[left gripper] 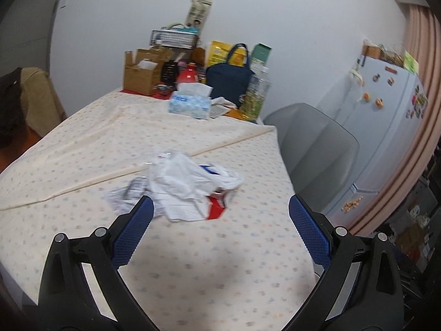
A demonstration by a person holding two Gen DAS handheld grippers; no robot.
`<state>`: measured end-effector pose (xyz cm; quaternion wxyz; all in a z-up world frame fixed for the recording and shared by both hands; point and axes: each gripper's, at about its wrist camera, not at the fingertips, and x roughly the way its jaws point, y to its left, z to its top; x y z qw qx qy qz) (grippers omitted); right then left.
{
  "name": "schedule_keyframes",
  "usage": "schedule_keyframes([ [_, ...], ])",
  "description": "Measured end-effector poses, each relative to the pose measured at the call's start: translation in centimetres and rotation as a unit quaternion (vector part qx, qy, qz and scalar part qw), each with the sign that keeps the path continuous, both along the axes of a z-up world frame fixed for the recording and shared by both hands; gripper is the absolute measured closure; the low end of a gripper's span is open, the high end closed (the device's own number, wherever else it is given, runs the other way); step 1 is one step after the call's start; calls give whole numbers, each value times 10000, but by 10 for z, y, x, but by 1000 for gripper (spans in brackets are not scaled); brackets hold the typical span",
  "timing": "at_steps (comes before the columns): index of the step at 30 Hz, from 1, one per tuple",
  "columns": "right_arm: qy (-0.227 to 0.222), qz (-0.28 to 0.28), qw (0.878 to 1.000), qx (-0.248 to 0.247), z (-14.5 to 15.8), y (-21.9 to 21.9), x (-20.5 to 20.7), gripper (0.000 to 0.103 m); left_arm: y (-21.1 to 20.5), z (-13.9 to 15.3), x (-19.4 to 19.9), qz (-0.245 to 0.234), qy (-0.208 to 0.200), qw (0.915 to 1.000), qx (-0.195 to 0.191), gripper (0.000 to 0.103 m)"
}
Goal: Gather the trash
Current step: 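Move both tools back from the bin to the table, then grasp the crumpled printed paper with the left gripper while the right gripper grasps white tissue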
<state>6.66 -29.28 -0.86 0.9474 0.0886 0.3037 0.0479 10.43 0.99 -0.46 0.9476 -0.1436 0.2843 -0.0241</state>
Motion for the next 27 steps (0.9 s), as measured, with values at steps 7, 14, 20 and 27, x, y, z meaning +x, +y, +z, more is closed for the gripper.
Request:
schedule_keyframes([
  [7, 41, 446, 9990, 87, 5, 36, 17, 8, 60, -6, -7, 498, 55, 9985, -241, 6],
  [14, 145, 914, 9957, 106, 4, 74, 37, 16, 102, -15, -8, 845, 143, 9951, -486, 11],
  [20, 232, 1218, 9922, 132, 2, 101, 55, 28, 120, -34, 4, 975, 346, 9915, -789, 18],
  [27, 397, 1423, 9889, 154, -7, 124, 78, 37, 122, -66, 34, 996, 710, 9875, -997, 23],
])
